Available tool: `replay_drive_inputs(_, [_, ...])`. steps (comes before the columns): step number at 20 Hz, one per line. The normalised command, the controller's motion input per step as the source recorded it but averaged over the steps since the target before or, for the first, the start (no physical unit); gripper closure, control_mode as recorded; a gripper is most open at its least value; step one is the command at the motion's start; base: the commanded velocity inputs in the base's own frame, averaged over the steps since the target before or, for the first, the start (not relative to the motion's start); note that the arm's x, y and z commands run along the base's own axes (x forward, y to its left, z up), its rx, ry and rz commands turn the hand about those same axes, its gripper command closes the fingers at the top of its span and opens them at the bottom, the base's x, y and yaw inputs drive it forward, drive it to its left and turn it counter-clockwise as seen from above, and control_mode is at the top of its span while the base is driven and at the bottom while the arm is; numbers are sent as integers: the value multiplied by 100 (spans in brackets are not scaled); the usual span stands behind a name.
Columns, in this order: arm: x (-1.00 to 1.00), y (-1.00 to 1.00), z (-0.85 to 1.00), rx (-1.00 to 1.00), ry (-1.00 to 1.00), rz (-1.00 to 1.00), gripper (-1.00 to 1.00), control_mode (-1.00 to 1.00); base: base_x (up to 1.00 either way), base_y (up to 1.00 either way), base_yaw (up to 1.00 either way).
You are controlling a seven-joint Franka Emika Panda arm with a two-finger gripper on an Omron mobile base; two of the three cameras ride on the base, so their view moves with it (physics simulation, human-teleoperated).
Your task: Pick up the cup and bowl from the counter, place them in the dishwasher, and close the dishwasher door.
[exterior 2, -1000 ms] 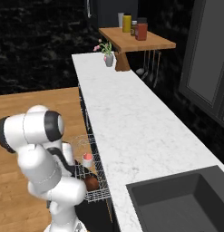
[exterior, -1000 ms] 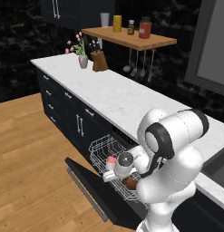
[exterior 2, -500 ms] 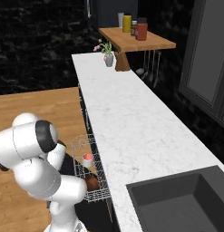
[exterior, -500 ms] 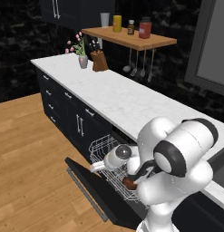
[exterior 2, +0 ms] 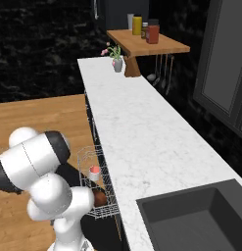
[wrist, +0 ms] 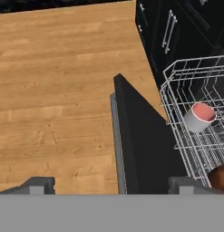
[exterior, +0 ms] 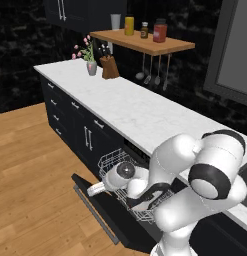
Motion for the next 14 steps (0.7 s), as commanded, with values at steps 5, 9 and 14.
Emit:
replay_drive_inputs(5, [1,72,100,-26,12,0,-100,-100,0,0,0])
replay_drive_inputs(9, [0,82,100,-33,8,0,-100,-100,0,0,0])
replay_drive_inputs(14, [0,99,82,-52,8,0,-100,-100,0,0,0])
